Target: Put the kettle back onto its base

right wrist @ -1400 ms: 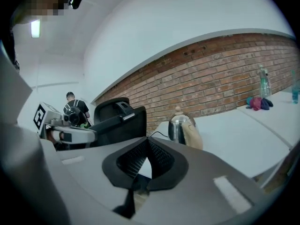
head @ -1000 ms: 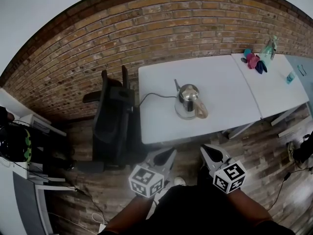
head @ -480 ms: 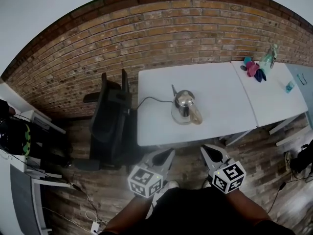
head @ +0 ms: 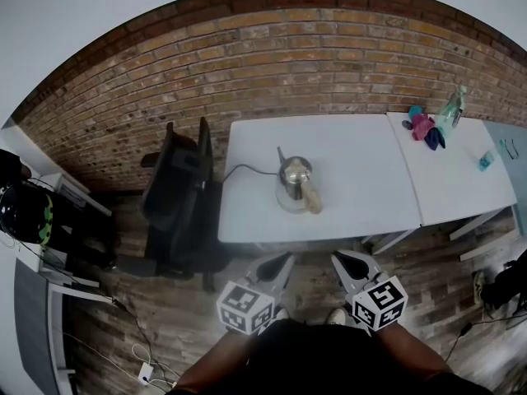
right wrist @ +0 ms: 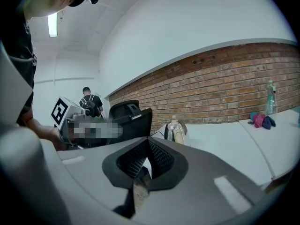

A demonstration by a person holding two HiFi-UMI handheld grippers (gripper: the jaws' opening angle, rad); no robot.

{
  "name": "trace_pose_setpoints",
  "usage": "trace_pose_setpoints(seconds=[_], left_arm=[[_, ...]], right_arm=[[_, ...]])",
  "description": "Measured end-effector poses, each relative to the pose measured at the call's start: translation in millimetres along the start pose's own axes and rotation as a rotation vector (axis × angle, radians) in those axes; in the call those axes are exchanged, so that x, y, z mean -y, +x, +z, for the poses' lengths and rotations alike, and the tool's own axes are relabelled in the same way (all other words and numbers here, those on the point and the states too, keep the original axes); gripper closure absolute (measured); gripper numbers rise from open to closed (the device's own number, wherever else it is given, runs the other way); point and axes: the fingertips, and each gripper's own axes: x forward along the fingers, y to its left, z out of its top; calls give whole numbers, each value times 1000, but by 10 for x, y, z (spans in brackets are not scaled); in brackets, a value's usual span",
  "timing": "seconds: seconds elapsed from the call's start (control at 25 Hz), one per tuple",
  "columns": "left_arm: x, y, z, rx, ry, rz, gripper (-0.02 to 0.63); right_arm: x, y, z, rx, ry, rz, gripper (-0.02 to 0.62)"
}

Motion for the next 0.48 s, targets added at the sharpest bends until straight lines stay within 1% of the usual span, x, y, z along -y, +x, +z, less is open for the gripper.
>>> trace_pose_setpoints(seconds=[0.08, 0.24, 0.48], left_arm=[[57, 54, -7, -7, 2, 8, 606], [223, 135, -18, -23, 18, -3, 605], [247, 128, -28, -25, 32, 4, 606]], right_arm=[[37, -58, -31, -5, 1, 1, 572], [80, -150, -73, -2, 6, 2, 572], [85, -181, -157, -8, 11, 6, 572]])
